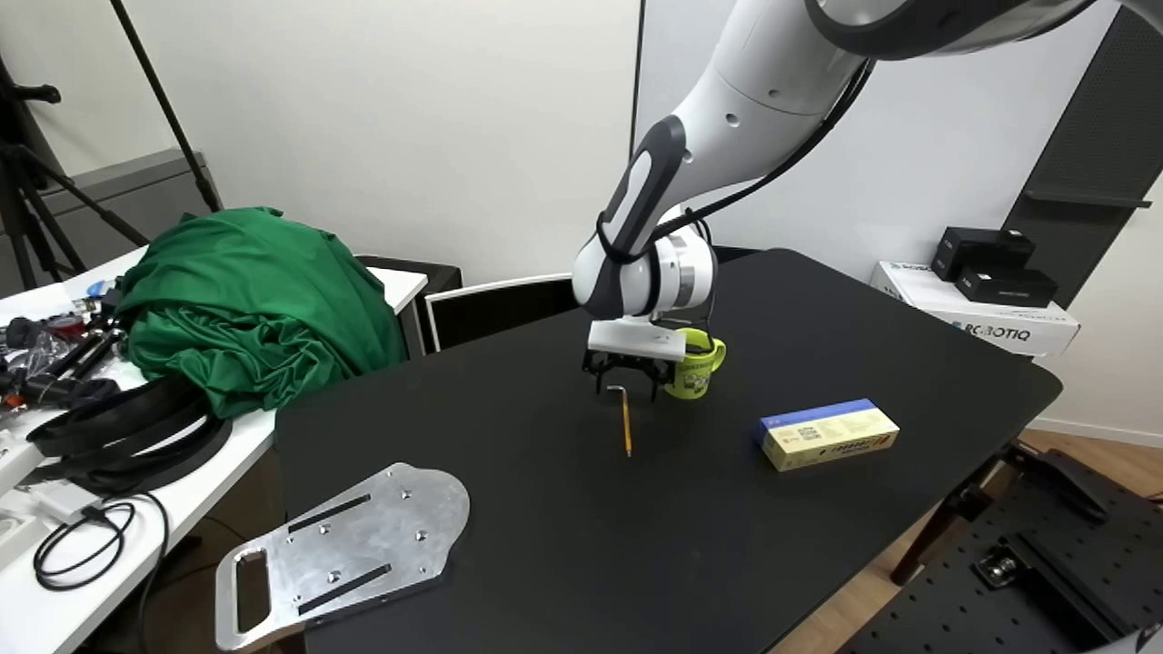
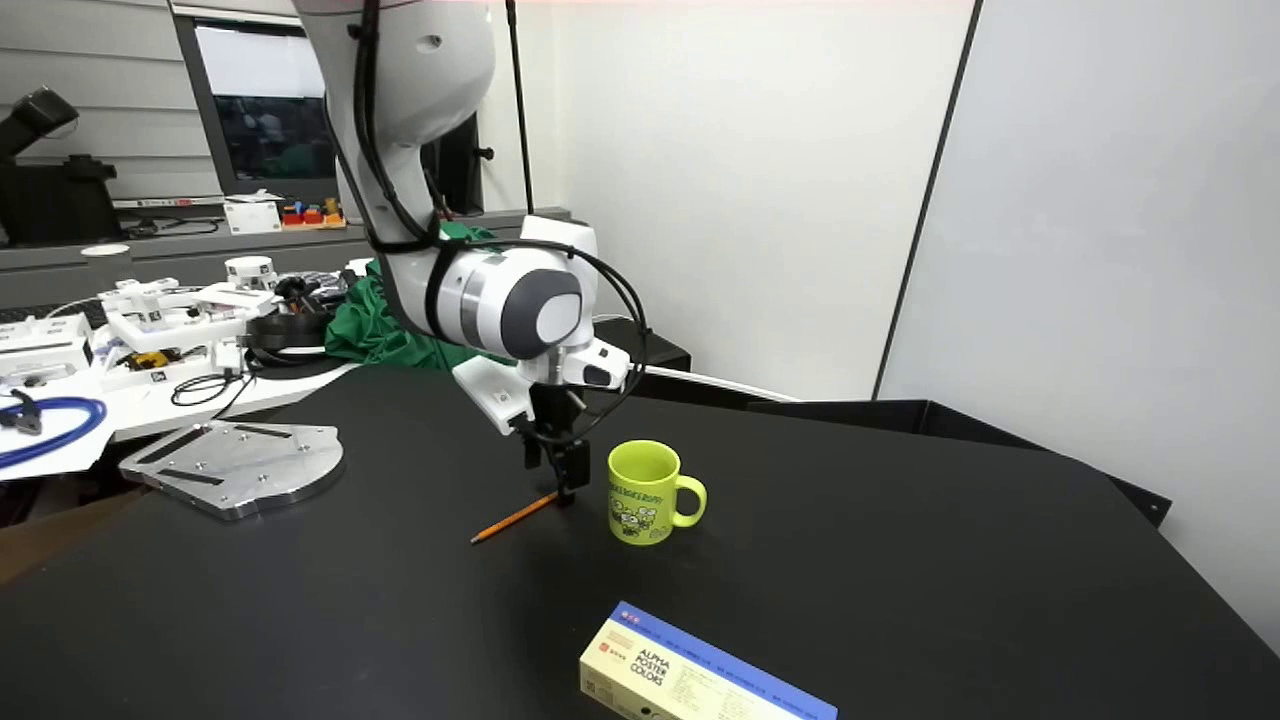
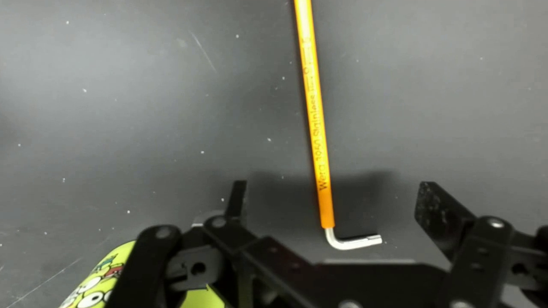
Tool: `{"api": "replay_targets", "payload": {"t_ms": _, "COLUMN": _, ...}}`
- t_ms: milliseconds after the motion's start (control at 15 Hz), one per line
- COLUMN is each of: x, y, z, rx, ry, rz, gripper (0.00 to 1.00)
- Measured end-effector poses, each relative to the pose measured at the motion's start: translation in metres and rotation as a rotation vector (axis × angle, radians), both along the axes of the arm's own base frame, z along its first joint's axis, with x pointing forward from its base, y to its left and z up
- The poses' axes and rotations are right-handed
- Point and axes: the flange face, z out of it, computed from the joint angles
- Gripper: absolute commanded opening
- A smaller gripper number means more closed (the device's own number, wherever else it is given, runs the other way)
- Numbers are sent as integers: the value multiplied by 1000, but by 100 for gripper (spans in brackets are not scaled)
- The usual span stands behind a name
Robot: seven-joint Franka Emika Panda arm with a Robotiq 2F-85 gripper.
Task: Put the orange object on the table into the mug
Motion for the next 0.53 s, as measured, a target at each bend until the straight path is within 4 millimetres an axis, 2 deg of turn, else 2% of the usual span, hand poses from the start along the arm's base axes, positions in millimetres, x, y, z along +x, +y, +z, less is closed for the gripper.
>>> {"api": "replay_targets", "payload": {"t_ms": 533, "x": 1, "y": 1, "z": -13, "rx": -1, "ry": 8, "rz": 3, "gripper": 100}}
